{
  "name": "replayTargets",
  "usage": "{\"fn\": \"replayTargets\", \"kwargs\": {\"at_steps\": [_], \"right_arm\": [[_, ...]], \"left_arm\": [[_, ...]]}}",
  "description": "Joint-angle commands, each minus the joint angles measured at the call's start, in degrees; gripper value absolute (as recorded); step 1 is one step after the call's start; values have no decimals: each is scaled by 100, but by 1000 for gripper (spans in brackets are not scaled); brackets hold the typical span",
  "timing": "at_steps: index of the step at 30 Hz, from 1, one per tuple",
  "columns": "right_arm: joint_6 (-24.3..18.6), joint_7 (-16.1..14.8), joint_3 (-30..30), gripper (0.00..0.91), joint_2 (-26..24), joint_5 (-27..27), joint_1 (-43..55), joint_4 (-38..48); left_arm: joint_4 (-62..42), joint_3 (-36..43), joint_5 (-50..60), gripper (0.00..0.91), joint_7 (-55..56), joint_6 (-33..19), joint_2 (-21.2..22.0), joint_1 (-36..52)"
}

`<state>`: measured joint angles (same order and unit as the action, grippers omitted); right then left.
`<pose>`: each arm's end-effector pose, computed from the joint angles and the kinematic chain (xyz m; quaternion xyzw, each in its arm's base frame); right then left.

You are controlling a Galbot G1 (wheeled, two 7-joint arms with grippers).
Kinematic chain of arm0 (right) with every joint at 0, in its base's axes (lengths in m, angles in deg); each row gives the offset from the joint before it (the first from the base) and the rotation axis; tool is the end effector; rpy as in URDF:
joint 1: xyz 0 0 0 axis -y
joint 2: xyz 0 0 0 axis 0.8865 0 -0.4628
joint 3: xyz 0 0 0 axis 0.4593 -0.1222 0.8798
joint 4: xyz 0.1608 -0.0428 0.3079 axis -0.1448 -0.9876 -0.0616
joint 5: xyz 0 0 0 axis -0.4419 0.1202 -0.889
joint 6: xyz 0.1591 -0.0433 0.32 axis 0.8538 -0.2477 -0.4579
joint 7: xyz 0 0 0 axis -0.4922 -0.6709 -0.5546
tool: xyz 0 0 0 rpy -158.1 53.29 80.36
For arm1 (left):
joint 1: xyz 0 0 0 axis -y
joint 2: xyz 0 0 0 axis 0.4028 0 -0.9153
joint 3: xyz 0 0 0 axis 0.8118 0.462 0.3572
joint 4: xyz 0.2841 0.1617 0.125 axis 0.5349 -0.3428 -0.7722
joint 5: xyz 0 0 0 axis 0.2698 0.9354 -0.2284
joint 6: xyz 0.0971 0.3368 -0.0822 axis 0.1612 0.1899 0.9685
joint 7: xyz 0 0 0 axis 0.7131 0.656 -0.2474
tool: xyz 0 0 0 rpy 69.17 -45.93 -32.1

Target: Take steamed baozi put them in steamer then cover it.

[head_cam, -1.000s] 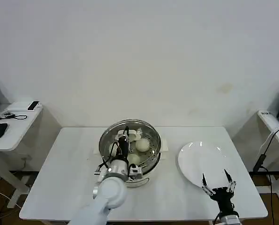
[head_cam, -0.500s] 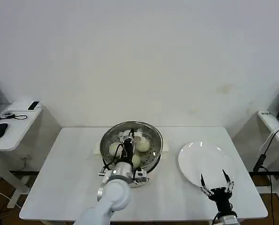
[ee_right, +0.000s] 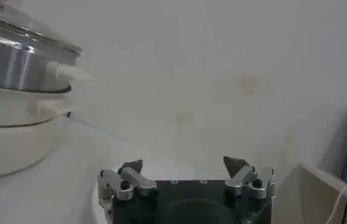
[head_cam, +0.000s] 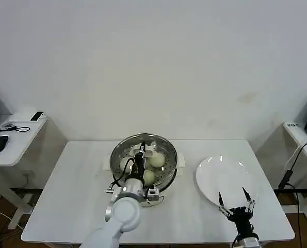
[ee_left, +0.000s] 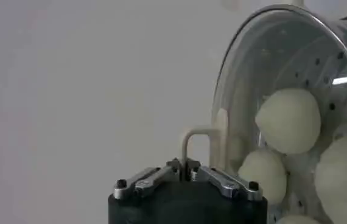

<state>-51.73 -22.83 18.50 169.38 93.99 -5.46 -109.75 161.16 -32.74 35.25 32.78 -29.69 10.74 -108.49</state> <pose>0.1537 -0.0900 -0.3741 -0.0093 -0.9813 0.1899 0.0300 0.3114 -0.1153 -0.2700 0.0549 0.7062 0.7050 0.0343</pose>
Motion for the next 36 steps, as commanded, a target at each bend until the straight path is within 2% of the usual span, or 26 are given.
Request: {"fn": "replayTargets", "kwargs": {"at_steps": [1,15,16,17,25,36], "right_arm": [[-3,-3,-15,907,3,16,-1,-1],[-6,-10,-55,907,-7,37,18,37],[-4,-9,-60,907,-6,41,20,37],[-4,-11,-63,907,-5,47,22,35],[-6,-9,-116,907,8,96,17,34],[-3,-2,-125,907,5,113,2,28]], "left_arm": [[-65,-27,36,0,-15,-24,2,41],[-96,-13,-222,0,36,37,43,56],[-74,-15,-242,222,41,56,43,42],[-57,-13,-253,907,40,71,38,25],[200,-74,-264,907,32,87,-39,-163],[944,-172,-291,907,188,-29,-379,-834]]}}
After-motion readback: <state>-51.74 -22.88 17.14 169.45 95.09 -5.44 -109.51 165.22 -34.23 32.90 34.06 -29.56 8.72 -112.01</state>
